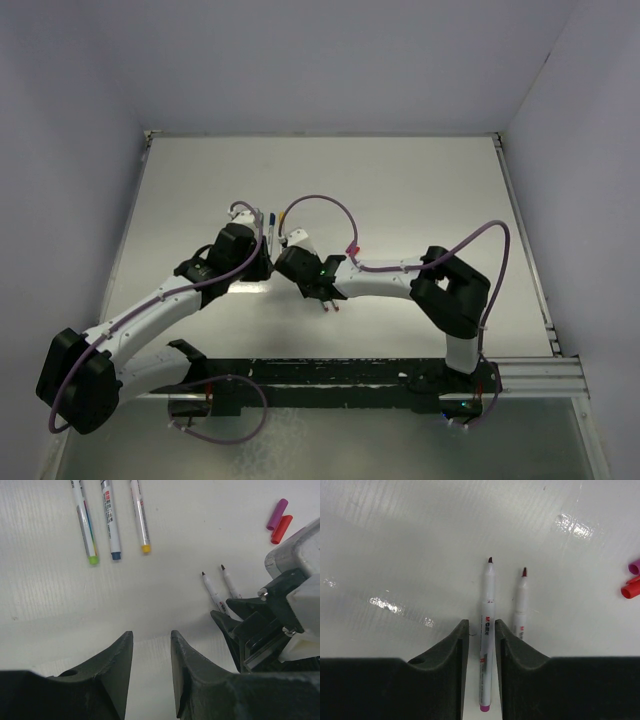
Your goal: Insert the pens into the pen caps
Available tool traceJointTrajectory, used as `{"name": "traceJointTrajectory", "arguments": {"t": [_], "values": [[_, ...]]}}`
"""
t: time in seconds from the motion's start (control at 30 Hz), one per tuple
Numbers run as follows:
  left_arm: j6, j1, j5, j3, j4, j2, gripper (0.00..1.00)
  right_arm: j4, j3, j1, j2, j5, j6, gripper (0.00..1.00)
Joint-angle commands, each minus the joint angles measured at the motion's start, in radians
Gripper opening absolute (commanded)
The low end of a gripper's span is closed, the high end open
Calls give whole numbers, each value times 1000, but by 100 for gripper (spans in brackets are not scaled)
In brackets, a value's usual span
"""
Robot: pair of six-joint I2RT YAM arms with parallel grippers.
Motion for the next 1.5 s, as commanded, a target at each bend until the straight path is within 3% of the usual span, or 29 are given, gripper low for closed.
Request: {"name": "traceJointTrajectory", "arguments": {"t": [0.0,0.7,0.8,0.97,1.03,1.3,1.47], "values": [[-15,-3,-6,-9,37,-2,40,6,17,5,10,-7,10,29],[-14,-4,-1,-7,33,-5,39,24,-16,-3,28,-58,77,26],[-12,-3,-3,-1,29,-5,39,6,-18,-9,32,-71,100,20],[-5,-3,2,5,28,-1,39,-26,-20,-13,41,-100,120,0],[1,-4,12,8,28,5,40,-29,-21,-14,33,-101,123,0],[18,-4,36,-2,47,-22,39,23,-23,-60,-131,-41,96,0],[39,-4,92,-23,97,-93,39,184,-109,-116,-316,-61,77,0]]}}
